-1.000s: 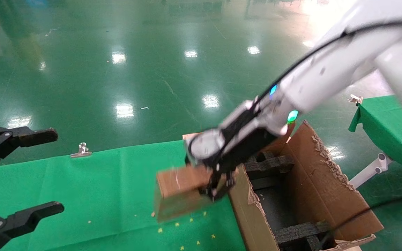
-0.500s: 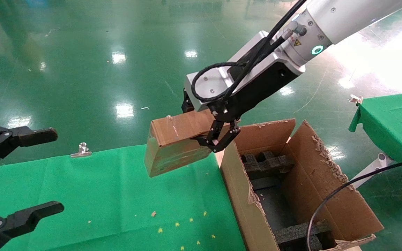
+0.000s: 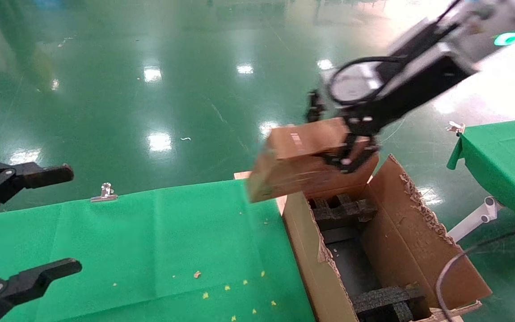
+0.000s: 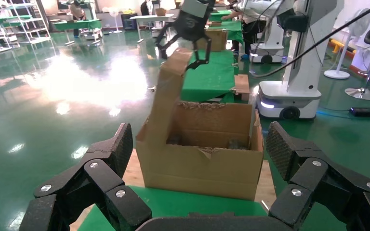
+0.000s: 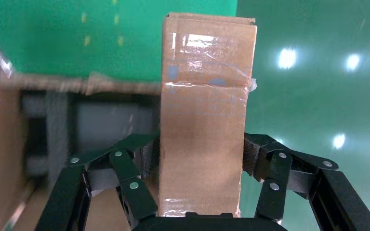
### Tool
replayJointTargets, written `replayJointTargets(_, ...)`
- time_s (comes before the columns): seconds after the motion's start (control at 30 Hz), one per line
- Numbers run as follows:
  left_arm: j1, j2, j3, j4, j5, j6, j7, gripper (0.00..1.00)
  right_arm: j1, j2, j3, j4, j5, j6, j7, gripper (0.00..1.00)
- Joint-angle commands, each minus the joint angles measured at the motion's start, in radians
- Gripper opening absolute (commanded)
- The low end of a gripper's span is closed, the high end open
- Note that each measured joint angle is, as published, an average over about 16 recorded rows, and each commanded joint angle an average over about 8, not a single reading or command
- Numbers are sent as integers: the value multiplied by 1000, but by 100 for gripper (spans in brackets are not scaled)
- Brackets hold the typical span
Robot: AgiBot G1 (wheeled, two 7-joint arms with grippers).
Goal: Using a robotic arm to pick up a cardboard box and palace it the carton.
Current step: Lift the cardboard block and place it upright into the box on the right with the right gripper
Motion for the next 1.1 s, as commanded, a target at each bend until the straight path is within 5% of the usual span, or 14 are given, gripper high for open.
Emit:
replayJointTargets(0.03, 0, 0, 0, 0, 0, 0, 0, 100, 37, 34, -51, 7, -2, -1, 3, 0)
replayJointTargets(0.5, 0, 0, 0, 0, 0, 0, 0, 100, 169, 178, -334, 4, 30, 10, 21, 0)
replayJointTargets(0.93, 0, 0, 0, 0, 0, 0, 0, 100, 165, 185, -353, -5, 43, 23, 32, 0)
replayJointTargets(1.1, 0, 0, 0, 0, 0, 0, 0, 100, 124, 179, -369, -28, 71, 39, 133, 0)
